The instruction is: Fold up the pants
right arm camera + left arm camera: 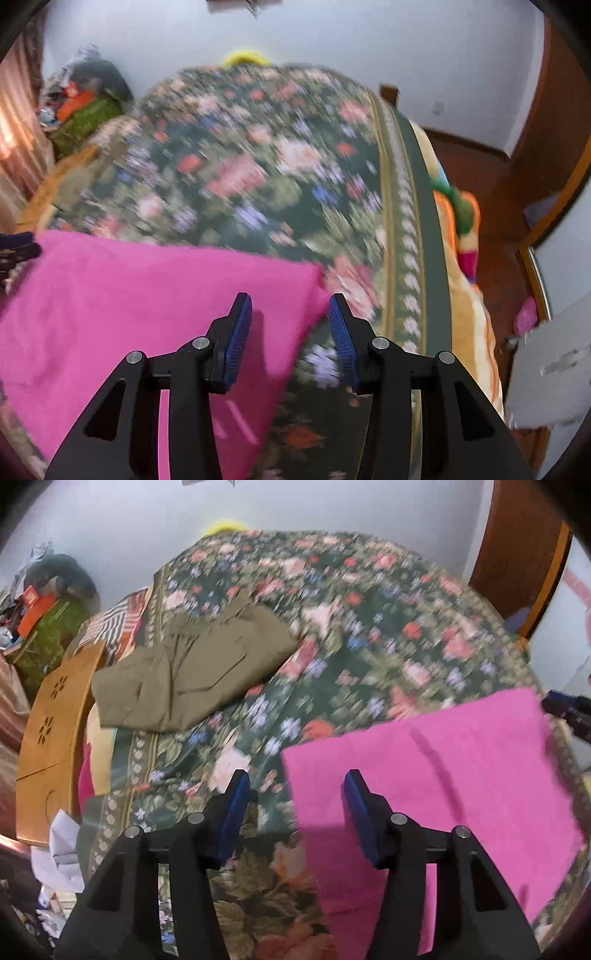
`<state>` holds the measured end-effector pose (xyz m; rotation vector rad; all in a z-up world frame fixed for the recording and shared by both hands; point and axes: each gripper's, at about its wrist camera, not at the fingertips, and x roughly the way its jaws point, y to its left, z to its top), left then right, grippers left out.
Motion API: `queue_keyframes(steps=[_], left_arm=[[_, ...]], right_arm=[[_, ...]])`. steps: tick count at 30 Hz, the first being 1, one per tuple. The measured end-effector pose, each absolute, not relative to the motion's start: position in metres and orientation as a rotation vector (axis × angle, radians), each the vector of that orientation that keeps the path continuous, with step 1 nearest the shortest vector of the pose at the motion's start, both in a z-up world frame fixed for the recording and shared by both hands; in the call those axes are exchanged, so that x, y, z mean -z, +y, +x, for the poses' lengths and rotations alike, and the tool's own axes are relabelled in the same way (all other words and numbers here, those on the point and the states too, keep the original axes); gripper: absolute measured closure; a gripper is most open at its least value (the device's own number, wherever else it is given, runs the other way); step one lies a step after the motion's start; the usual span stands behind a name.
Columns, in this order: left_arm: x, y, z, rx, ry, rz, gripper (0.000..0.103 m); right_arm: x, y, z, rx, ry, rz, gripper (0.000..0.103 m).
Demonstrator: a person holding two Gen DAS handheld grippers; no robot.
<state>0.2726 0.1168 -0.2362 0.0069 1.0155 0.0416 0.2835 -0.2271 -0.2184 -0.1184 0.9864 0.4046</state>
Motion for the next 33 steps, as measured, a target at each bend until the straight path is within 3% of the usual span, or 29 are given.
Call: queue_keyframes(steps=[6, 8, 9, 14, 33], left_arm=[[0.220, 0.078, 0.285, 0.058, 0.976, 0.041, 0.049], [0.227, 0.069, 0.291, 0.079, 0.994, 0.054, 0.049], [0.232, 0.065, 0.294, 0.084, 1.015, 0.061, 0.049], [0.263, 0.064, 0.296, 0.082, 1.098, 0.100, 0.048], [0.241, 0.074, 0.199, 0.051, 1.034, 0.055, 0.041]], right_arm=[[0.207, -0.173, 0.279, -0.563, 0.971, -0.085, 0.063], [0.216, -0.153, 0.277, -0.602, 0.990, -0.108, 0.051], [0.223, -0.143, 0.275, -0.617, 1.001, -0.129, 0.050], [0.255, -0.122, 0.265, -0.644, 1.101, -0.225, 0.049], [0.237, -0.162, 0.178, -0.650, 1.139, -0.210, 0.049]])
